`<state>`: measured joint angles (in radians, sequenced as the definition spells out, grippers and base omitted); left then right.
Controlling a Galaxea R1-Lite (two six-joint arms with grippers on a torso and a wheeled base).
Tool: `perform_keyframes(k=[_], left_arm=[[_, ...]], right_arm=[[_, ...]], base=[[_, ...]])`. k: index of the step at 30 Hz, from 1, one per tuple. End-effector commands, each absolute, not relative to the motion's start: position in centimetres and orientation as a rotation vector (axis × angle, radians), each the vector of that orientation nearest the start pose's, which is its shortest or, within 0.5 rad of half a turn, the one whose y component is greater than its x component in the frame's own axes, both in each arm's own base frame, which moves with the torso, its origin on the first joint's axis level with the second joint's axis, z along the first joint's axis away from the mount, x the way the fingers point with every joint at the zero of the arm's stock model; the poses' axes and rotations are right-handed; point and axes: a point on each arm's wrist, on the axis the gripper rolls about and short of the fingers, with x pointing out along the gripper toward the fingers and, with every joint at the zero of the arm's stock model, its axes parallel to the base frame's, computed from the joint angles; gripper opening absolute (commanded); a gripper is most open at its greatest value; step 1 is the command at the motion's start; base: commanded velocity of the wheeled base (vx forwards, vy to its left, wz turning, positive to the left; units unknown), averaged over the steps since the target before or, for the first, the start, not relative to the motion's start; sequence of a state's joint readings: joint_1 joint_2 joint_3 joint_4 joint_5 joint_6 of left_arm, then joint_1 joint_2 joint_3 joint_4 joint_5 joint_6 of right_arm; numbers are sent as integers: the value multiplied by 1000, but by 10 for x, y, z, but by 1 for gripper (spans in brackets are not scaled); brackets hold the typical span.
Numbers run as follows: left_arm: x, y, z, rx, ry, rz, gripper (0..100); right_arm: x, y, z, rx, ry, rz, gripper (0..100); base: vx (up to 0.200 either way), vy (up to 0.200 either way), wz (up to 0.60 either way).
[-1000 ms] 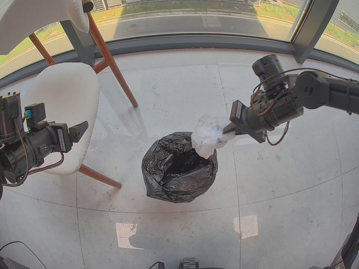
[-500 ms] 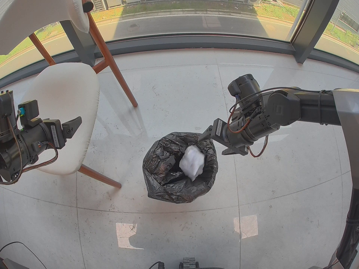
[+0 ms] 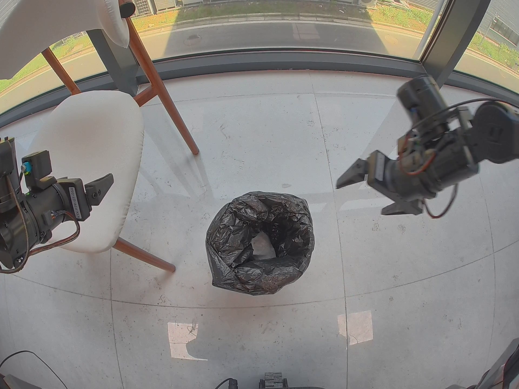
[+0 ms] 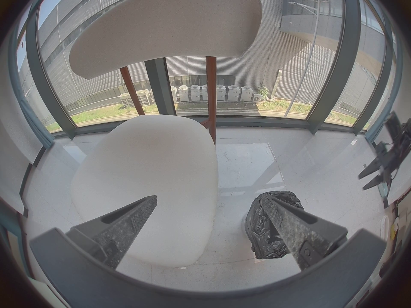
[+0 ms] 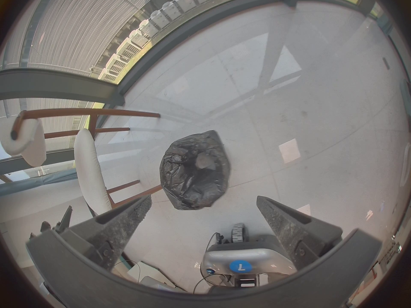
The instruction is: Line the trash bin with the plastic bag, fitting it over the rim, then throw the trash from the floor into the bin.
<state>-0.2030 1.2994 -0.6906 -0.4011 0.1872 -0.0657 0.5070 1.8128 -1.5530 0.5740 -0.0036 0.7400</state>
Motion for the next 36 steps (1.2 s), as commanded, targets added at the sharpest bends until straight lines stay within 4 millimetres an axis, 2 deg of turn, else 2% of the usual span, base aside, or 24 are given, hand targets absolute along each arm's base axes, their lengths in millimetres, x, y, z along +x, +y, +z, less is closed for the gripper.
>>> perform_keyframes(k=[1, 4, 6, 8, 9, 11, 12, 14, 15, 18, 21, 25, 27, 30, 36], left_arm=[[167, -23, 217, -49, 206, 22, 100], [156, -19, 213, -53, 203, 19, 100], [145, -17, 211, -58, 190, 6, 100], [139, -16, 210, -60, 179, 3, 100], [127, -13, 209, -64, 155, 8, 100], [119, -10, 209, -68, 135, 19, 100], [110, -9, 208, -71, 116, 26, 100], [104, -8, 204, -72, 116, 33, 100], [95, -6, 199, -73, 113, 42, 100], [81, -4, 191, -73, 96, 47, 100], [73, -4, 188, -74, 77, 46, 100], [68, -3, 190, -76, 45, 46, 100], [66, -3, 190, -77, 39, 45, 100], [64, -3, 191, -80, 27, 44, 100], [62, -3, 190, -83, 23, 41, 100]], right_arm=[[108, 24, 274, 500, 633, -111, 100], [61, 7, 260, 505, 503, -178, 100], [34, 0, 243, 489, 424, -210, 100], [21, -3, 228, 449, 388, -237, 100], [1, -8, 200, 350, 310, -274, 100], [-10, -10, 180, 310, 228, -275, 100], [-19, -12, 160, 284, 137, -255, 100], [-26, -13, 140, 237, 58, -237, 100], [-29, -14, 119, 167, 21, -216, 100], [-19, -11, 85, 48, 77, -179, 100], [-15, -8, 84, 21, 17, -77, 100], [-16, -3, 80, -37, 51, 166, 100], [-16, -2, 76, -47, 102, 215, 100], [-16, -3, 76, -30, 104, 187, 100], [-19, 0, 76, 9, 50, -82, 100]], base=[[0, 0, 0], [0, 0, 0], [0, 0, 0], [0, 0, 0], [0, 0, 0], [0, 0, 0], [0, 0, 0], [0, 0, 0], [0, 0, 0], [0, 0, 0], [0, 0, 0], [0, 0, 0], [0, 0, 0], [0, 0, 0], [0, 0, 0]])
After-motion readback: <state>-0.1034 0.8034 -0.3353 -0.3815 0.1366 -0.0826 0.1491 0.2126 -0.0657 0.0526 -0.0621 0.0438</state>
